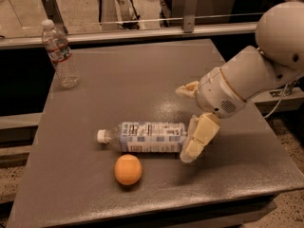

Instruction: Move blue plastic bottle near orange

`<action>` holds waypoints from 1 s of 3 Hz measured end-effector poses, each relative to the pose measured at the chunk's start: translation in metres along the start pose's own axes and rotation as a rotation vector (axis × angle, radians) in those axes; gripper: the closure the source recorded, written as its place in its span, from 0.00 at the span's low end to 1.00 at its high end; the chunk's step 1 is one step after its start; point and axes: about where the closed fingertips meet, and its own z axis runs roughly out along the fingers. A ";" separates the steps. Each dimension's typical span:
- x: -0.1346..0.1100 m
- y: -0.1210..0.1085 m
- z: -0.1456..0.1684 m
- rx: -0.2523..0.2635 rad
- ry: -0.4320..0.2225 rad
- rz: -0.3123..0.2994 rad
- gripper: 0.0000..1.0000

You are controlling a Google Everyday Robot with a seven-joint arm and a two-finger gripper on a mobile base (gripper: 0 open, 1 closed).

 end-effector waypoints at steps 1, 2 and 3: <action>0.009 -0.030 -0.064 0.121 -0.042 -0.003 0.00; -0.002 -0.057 -0.131 0.265 -0.112 -0.044 0.00; -0.012 -0.061 -0.145 0.296 -0.123 -0.064 0.00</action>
Offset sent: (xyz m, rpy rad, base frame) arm 0.0833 -0.1354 0.1726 0.1559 -0.4137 -0.2188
